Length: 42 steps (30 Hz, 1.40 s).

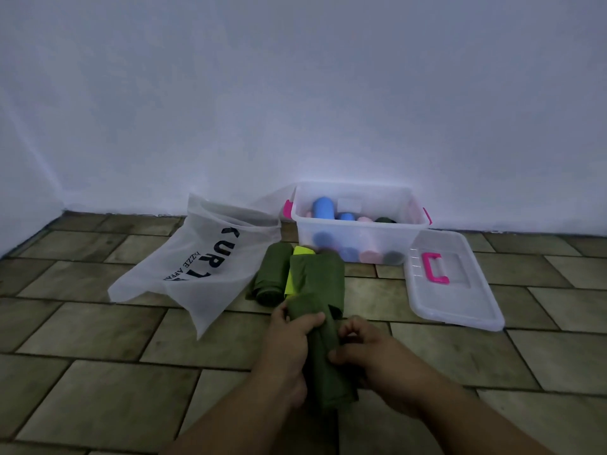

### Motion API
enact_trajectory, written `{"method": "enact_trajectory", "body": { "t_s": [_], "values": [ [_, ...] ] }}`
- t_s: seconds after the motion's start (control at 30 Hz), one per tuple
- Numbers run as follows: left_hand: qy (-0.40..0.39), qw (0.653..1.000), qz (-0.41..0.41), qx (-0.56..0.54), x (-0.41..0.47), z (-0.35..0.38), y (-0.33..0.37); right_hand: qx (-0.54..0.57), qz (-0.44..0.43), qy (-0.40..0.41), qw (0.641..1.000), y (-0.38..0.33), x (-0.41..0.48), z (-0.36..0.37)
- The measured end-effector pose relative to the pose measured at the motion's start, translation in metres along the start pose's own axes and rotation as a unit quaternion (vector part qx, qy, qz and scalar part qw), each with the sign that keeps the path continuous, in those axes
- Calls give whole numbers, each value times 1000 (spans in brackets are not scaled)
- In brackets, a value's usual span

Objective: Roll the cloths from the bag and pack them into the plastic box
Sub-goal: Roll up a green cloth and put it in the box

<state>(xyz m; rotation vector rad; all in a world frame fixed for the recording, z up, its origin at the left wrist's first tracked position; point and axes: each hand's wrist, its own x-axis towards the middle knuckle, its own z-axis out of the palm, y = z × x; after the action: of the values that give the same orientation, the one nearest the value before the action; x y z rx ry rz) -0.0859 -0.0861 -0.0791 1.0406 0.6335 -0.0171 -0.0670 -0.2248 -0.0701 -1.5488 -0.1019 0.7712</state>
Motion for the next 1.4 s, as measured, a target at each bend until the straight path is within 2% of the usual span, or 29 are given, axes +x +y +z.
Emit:
{"method": "enact_trajectory", "body": {
  "t_s": [0.07,0.13,0.2,0.3,0.4,0.43,0.47,0.5,0.57,0.63,0.67,0.7,0.8,0.83,0.93,1.2,1.33,1.4],
  "values": [
    [-10,998,49,48,12,12,18,10,-9,-7,1000,-19,7,-12],
    [-30,980,118,159,31,26,43,15,-20,-9,1000,-46,18,-28],
    [-42,942,183,279,57,42,73,36,-35,1,999,-77,33,-48],
    [12,860,269,433,102,64,117,29,-72,68,995,-125,59,-75],
    [90,761,240,596,141,74,142,23,-110,172,979,-160,98,-100],
    [104,738,212,632,152,75,146,-2,-109,210,972,-167,114,-107],
    [101,732,188,647,159,77,147,-44,-101,247,963,-173,129,-113],
    [86,736,170,649,165,79,147,-101,-84,272,953,-175,144,-117],
    [55,751,158,639,171,82,144,-219,-32,265,938,-173,171,-120],
    [59,766,156,620,175,82,143,-374,15,243,895,-167,192,-114],
    [65,772,155,613,177,81,143,-431,20,237,870,-165,198,-107],
    [67,774,155,611,178,80,144,-453,16,230,861,-166,202,-99],
    [55,771,144,617,179,78,145,-397,19,197,896,-168,213,-88],
    [51,769,143,621,179,78,145,-413,26,190,890,-168,216,-87],
    [50,772,140,618,179,76,146,-580,45,164,796,-165,220,-84],
    [52,774,137,616,178,76,145,-670,77,148,723,-164,229,-79],
    [58,776,133,614,178,78,145,-668,60,175,720,-161,232,-81],
    [65,777,139,610,175,79,143,-603,-54,272,748,-161,223,-81]
  ]
}}
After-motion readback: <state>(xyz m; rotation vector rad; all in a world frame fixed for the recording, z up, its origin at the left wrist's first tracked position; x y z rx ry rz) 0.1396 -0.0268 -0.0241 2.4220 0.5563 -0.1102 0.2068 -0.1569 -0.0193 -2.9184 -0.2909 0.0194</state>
